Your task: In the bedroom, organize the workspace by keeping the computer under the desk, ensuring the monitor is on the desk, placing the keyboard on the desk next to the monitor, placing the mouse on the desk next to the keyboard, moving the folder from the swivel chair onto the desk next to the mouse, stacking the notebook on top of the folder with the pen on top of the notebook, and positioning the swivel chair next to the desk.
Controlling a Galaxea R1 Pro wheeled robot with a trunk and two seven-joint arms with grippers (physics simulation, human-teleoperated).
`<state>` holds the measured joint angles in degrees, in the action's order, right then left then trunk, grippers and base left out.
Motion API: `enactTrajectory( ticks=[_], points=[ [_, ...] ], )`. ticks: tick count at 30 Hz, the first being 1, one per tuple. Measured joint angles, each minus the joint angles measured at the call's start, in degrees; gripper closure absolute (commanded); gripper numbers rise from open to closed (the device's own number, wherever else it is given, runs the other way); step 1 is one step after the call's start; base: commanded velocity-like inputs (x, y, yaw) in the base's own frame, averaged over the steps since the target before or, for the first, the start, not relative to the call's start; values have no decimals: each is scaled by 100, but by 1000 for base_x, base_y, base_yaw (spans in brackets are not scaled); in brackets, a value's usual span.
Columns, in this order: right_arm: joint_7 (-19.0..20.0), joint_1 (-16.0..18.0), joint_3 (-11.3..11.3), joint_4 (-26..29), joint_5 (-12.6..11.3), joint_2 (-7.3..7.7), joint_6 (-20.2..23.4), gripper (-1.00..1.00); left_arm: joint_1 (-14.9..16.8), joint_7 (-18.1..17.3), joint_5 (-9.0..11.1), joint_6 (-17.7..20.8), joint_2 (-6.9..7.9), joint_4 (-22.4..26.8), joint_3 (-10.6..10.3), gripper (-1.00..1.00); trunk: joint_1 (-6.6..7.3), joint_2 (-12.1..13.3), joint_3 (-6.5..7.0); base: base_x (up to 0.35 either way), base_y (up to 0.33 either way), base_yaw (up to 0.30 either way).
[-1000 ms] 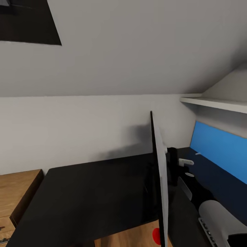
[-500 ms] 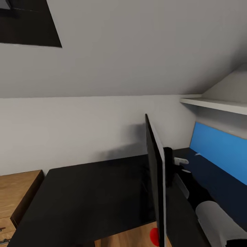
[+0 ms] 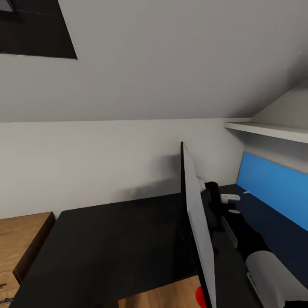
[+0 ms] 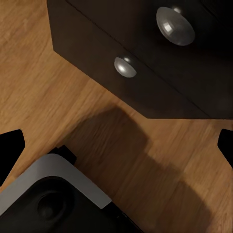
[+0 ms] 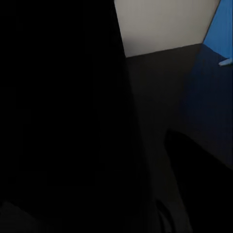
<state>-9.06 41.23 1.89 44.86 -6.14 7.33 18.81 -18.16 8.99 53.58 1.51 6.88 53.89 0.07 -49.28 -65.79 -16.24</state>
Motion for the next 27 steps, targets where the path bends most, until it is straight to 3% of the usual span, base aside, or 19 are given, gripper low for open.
enactTrajectory(
  ticks=[9, 10, 11, 12, 13, 14, 15, 16, 17, 18, 20, 21, 22, 24, 25, 27],
  points=[
    [-38, 58, -176, -145, 700, -9, -214, 100, 80, -41, -72, -38, -59, 55, 7, -100, 1, -2, 0, -7, -1, 0],
    [-62, 157, -126, -518, 623, -2, -589, 100, 83, -31, -74, -39, -60, 55, 6, -100, -1, 2, 0, -93, -29, 0],
    [-99, 213, 29, -619, 369, 6, -602, 100, 83, -26, -74, -38, -59, 56, 6, -100, -1, 0, 0, -163, -79, 0],
    [-305, 238, 453, -634, -217, 7, -597, 100, 84, -19, -75, -36, -58, 56, 5, -100, -2, 1, 1, -190, -97, 0],
    [-54, 238, 511, -642, -583, -19, -607, 100, 85, -15, -74, -35, -57, 56, 4, -100, -2, 1, 0, -229, -123, 0],
    [-10, 236, 632, -587, -1390, -23, -609, 100, 87, -8, -69, -29, -56, 54, 3, -100, -3, 1, 0, -243, -132, 0],
    [1, 238, 483, -520, -2053, -49, -594, 100, 87, -5, -67, -27, -56, 55, 3, -100, -3, 1, 1, -255, -139, 0],
    [-9, 244, 463, -497, -2466, -24, -600, 100, 86, -4, -64, -25, -56, 54, 3, -100, -2, 0, 3, -271, -148, 0],
    [-8, 239, 485, -514, -2553, -24, -601, 100, 87, -1, -58, -20, -56, 54, 3, -100, -3, 1, 1, -277, -152, 0],
    [-5, 238, 488, -516, -2341, -24, -607, 100, 88, 0, -56, -16, -56, 53, 3, -100, -3, 1, 1, -286, -156, 0],
    [-21, 238, 509, -515, -1189, -19, -609, 100, 87, 2, -52, -7, -56, 54, 3, -100, -3, 1, 0, -290, -158, 0],
    [-33, 238, 508, -537, -858, -19, -610, 100, 87, 2, -51, -6, -56, 53, 3, -100, -3, 1, 0, -295, -150, 0],
    [-35, 238, 504, -536, -864, -19, -607, 100, 88, 3, -50, -6, -56, 53, 4, -100, -3, 1, 0, -290, -134, 0],
    [-6, 239, 478, -509, -1620, -25, -608, 100, 90, 0, -51, -15, -57, 55, 3, -100, -2, 1, 1, -204, -82, 0],
    [-1, 240, 473, -501, -1749, -25, -610, 100, 91, -6, -50, -18, -58, 54, 3, -100, -2, 1, 1, -145, -58, 0],
    [-35, 238, 508, -508, -1344, -19, -602, 100, 91, -27, -42, -25, -57, 55, 5, -100, -1, 1, 0, -83, -33, 0]
  ],
)
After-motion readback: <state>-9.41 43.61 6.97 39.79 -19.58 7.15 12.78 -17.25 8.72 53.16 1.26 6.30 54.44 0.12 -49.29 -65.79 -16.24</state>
